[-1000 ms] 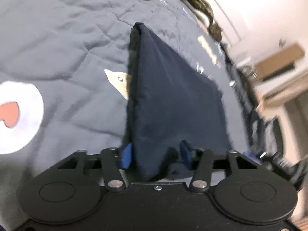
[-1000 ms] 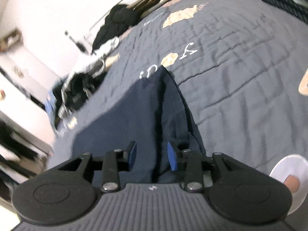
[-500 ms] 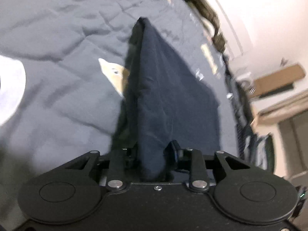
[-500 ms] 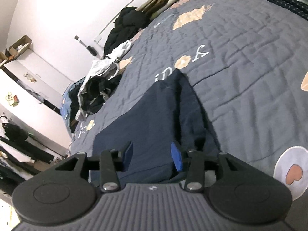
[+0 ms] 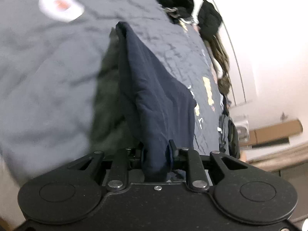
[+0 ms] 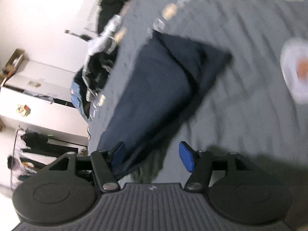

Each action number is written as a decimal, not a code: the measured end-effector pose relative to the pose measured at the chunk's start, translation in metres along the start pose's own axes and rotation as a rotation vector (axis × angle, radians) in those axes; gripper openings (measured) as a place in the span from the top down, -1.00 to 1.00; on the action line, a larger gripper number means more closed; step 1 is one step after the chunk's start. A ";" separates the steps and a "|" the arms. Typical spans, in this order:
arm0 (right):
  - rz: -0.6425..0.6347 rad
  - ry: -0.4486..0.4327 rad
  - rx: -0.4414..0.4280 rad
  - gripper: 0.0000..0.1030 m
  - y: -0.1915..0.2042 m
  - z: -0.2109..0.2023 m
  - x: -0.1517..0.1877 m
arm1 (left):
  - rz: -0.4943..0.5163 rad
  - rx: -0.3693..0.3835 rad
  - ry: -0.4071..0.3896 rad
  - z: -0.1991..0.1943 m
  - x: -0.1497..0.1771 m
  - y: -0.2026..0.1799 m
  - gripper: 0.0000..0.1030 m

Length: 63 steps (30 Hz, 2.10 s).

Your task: Fold clothes

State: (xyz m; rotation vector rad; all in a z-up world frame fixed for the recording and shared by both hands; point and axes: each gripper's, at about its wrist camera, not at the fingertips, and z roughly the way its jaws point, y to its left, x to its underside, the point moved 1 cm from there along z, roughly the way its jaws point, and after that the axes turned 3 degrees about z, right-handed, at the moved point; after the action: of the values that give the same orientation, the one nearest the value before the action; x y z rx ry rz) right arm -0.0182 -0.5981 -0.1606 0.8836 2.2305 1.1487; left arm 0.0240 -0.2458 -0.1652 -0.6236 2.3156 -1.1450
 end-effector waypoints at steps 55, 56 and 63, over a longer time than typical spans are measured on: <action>-0.391 0.002 0.030 0.66 0.005 0.038 -0.126 | 0.907 0.179 0.561 0.211 -0.142 -0.083 -0.60; -0.398 0.002 0.027 0.66 0.005 0.039 -0.126 | 0.905 0.195 0.584 0.220 -0.142 -0.083 -0.60; -0.426 0.013 0.007 0.66 0.003 0.043 -0.130 | 0.904 0.266 0.670 0.270 -0.122 -0.089 -0.60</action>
State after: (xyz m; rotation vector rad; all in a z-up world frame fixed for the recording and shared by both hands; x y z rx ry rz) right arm 0.0991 -0.6682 -0.1655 0.3723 2.2844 0.9451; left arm 0.2970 -0.3846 -0.2109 0.9630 2.3944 -1.2318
